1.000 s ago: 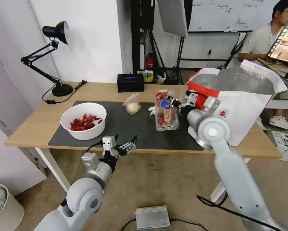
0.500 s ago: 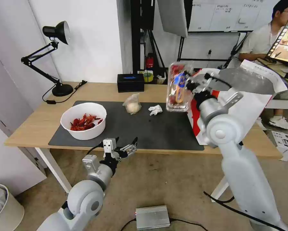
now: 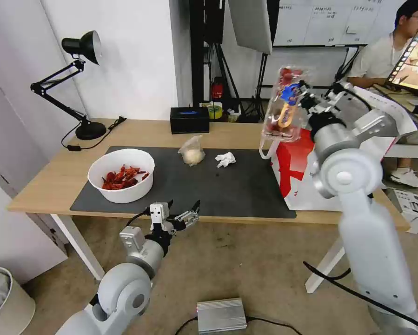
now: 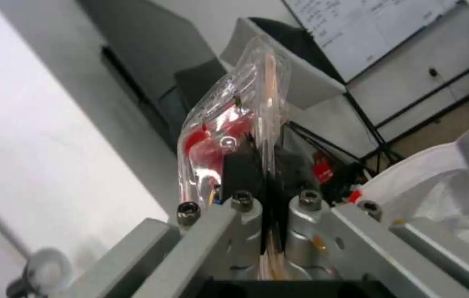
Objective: Pick up the trash from the table and place it into the takeout bag.
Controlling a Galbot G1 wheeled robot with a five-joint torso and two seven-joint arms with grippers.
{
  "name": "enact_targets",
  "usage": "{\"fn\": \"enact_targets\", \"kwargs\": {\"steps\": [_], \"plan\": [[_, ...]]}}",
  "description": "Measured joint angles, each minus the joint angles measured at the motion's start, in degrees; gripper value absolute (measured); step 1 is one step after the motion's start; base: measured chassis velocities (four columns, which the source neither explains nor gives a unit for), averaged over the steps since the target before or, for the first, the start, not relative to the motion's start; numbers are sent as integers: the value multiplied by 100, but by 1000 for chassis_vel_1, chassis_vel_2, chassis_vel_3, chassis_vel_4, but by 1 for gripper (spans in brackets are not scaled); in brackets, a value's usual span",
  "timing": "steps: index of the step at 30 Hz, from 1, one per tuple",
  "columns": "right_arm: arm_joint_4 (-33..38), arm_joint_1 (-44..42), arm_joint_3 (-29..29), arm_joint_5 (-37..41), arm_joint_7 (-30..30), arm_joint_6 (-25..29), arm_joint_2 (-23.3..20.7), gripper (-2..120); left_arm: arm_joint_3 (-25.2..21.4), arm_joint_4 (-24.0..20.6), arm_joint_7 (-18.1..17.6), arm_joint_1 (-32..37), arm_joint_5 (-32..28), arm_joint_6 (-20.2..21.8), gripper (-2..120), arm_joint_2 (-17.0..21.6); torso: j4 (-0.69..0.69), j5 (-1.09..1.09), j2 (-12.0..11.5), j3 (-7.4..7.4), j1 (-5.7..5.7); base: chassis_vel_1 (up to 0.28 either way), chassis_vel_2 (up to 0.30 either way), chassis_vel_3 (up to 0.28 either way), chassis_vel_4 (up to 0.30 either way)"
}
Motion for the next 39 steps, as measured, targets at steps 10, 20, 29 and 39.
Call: {"fn": "enact_targets", "kwargs": {"steps": [10,20,29,39], "plan": [[-373,583,513,774,646,210,-5,0,-48,-24,-6,142,16,0,100,-61,0,-1,0,0,0,0,0,0,0],[-644,602,672,677,734,310,-166,0,-50,-61,-7,178,30,2,100,-93,0,0,0,0,0,0,0,0,0],[-733,548,739,715,918,351,-210,0,-46,-94,-8,221,50,5,100,-122,0,0,0,0,0,0,0,0,0],[-717,519,751,869,1036,352,-202,27,-101,-172,4,326,95,23,100,-134,0,-1,0,0,0,0,0,0,0]]}}
